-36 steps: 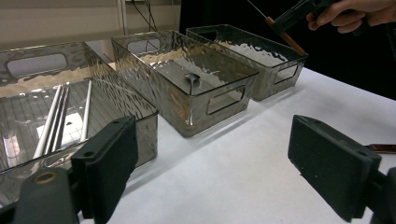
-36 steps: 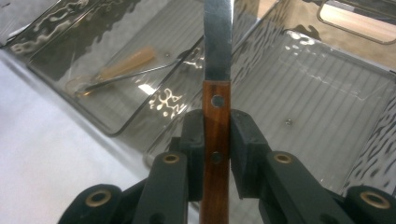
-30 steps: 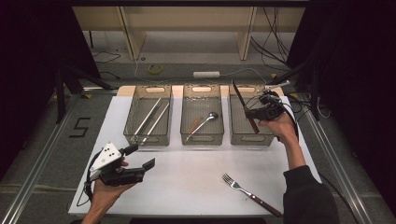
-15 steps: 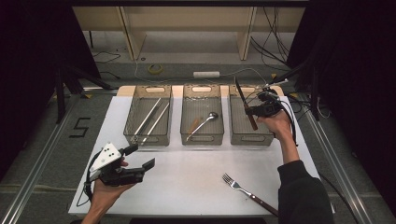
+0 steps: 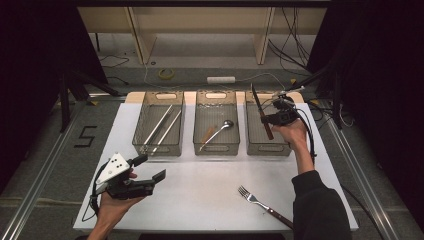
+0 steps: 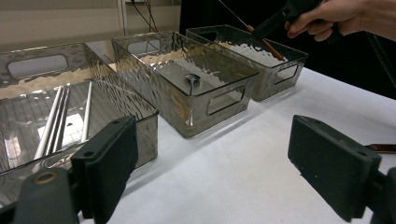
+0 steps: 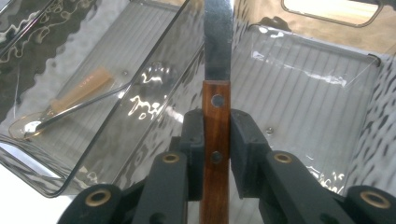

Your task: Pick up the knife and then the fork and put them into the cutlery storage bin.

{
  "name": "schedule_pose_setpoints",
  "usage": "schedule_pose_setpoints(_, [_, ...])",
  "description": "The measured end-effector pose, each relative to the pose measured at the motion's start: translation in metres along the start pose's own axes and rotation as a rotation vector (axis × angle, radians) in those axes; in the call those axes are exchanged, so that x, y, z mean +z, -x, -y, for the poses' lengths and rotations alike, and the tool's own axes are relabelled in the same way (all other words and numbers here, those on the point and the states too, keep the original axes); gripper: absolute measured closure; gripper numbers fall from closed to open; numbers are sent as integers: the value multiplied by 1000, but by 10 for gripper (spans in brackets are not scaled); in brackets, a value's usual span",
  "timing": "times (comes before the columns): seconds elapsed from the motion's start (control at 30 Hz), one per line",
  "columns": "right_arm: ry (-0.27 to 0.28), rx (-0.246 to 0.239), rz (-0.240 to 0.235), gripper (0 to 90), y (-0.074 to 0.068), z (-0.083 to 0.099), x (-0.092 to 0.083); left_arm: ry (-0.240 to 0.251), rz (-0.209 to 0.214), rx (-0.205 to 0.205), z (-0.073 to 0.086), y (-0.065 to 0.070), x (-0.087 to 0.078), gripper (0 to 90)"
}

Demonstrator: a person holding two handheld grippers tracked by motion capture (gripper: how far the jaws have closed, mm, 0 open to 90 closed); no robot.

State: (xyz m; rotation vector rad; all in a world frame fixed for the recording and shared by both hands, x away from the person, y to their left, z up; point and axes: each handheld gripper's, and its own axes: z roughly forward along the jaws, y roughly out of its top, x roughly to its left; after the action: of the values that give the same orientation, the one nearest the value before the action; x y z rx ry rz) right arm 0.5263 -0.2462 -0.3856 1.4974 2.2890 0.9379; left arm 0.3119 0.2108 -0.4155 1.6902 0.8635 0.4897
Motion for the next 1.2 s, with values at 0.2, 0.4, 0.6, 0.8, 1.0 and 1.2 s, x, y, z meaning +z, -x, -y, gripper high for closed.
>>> schedule_pose_setpoints(0.2, [-1,12,5,771,-2,1,3,0,1,1,0,0,0,158])
schedule_pose_setpoints(0.4, [-11,26,8,772,-4,4,10,-1,2,1,0,0,0,157])
schedule_pose_setpoints(0.6, [-20,45,14,771,-3,7,13,-2,1,0,0,0,0,157])
schedule_pose_setpoints(0.8, [-27,58,21,771,-2,10,16,-2,4,-1,0,1,0,157])
schedule_pose_setpoints(1.0, [-33,69,24,771,-1,12,19,-3,6,-1,0,1,1,158])
schedule_pose_setpoints(1.2, [-44,87,26,770,-3,12,23,-3,7,0,0,0,0,158])
